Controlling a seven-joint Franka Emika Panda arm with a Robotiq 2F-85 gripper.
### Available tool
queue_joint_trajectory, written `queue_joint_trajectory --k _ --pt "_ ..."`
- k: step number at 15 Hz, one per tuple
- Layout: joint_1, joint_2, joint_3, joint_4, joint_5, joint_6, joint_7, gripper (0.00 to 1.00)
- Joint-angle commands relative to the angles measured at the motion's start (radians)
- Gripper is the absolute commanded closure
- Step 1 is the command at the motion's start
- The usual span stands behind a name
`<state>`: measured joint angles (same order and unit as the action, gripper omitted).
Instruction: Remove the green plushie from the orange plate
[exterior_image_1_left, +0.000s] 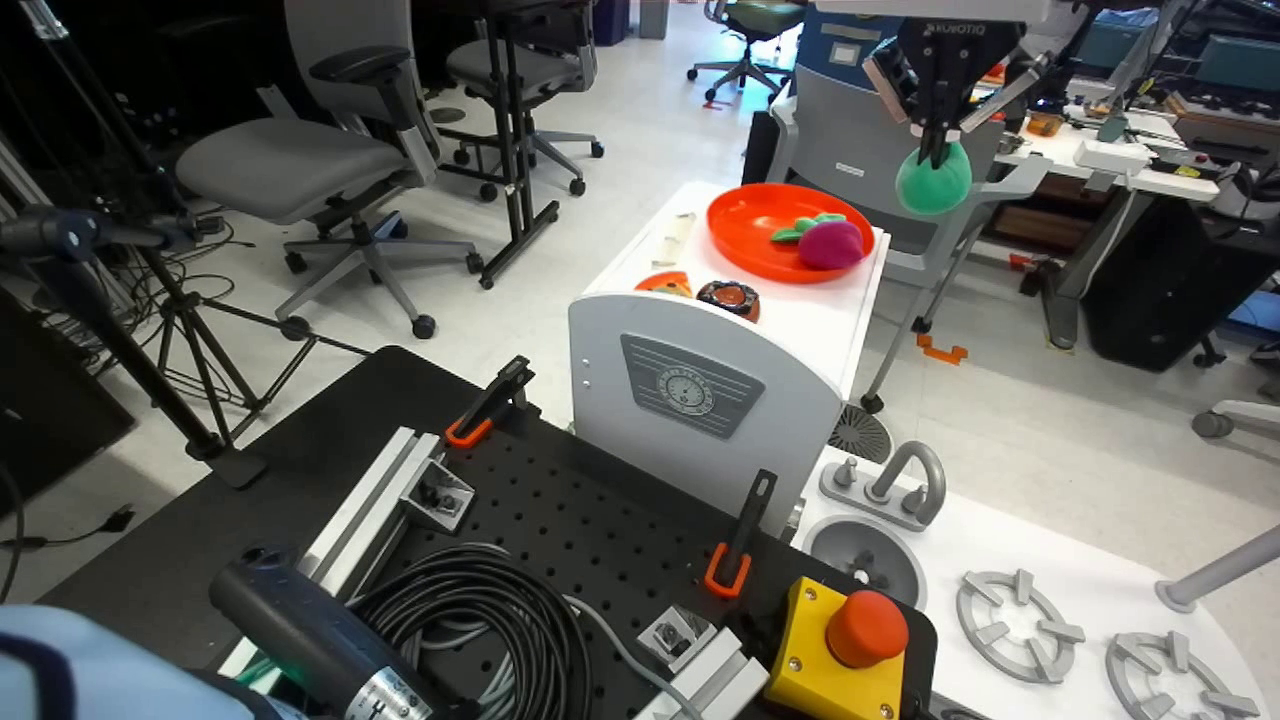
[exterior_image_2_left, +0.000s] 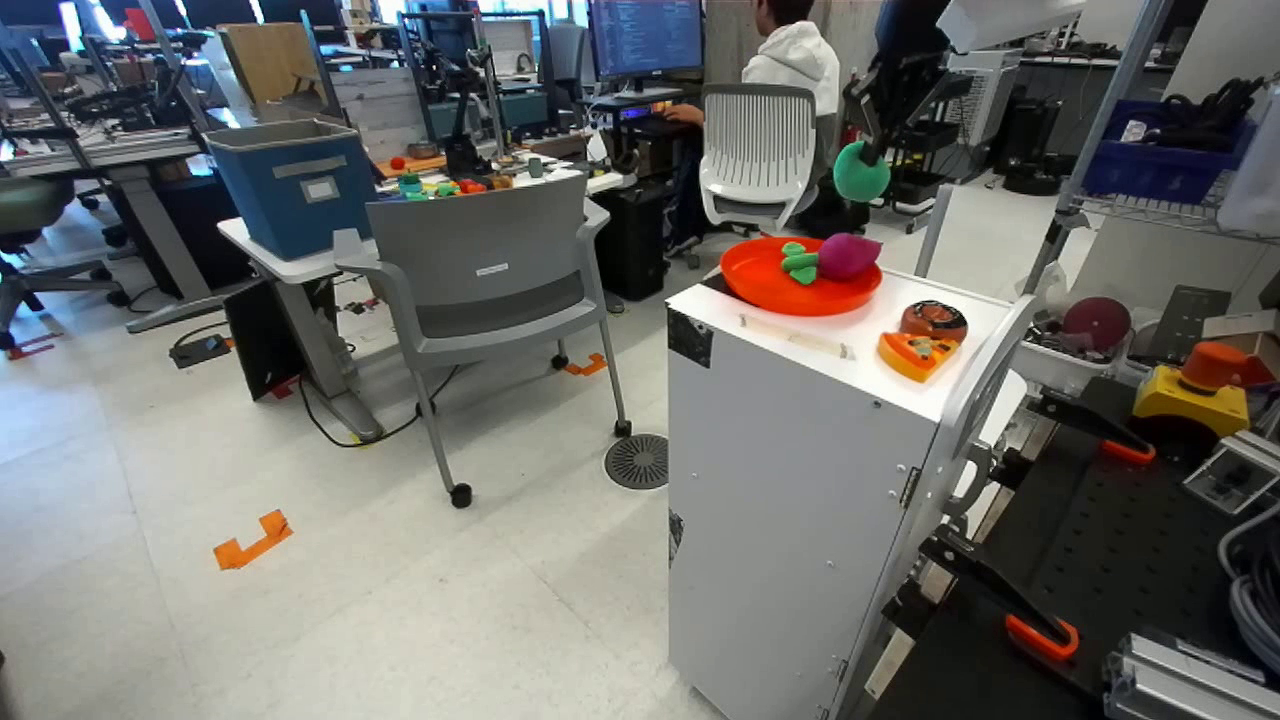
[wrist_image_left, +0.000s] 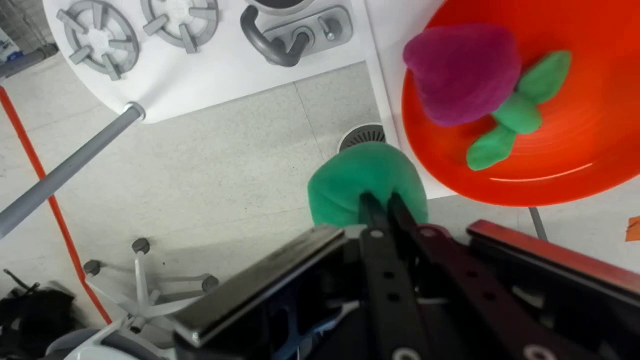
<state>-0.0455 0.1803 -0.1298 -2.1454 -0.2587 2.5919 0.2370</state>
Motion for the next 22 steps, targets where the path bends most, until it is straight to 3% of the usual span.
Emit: queue_joint_trajectory --k 1,10,16,22 --pt "-0.001 -0.034 0.029 -0.001 0.124 -0.106 -0.017 0.99" --pt "-0.004 -0.053 0.041 0.006 0.231 -0.205 -0.005 0.99" --pt "-0.013 -0.078 0.042 0.008 0.332 -0.322 -0.011 0.99" --pt "-0.014 -0.07 0.04 0.052 0.364 -0.425 0.019 0.99"
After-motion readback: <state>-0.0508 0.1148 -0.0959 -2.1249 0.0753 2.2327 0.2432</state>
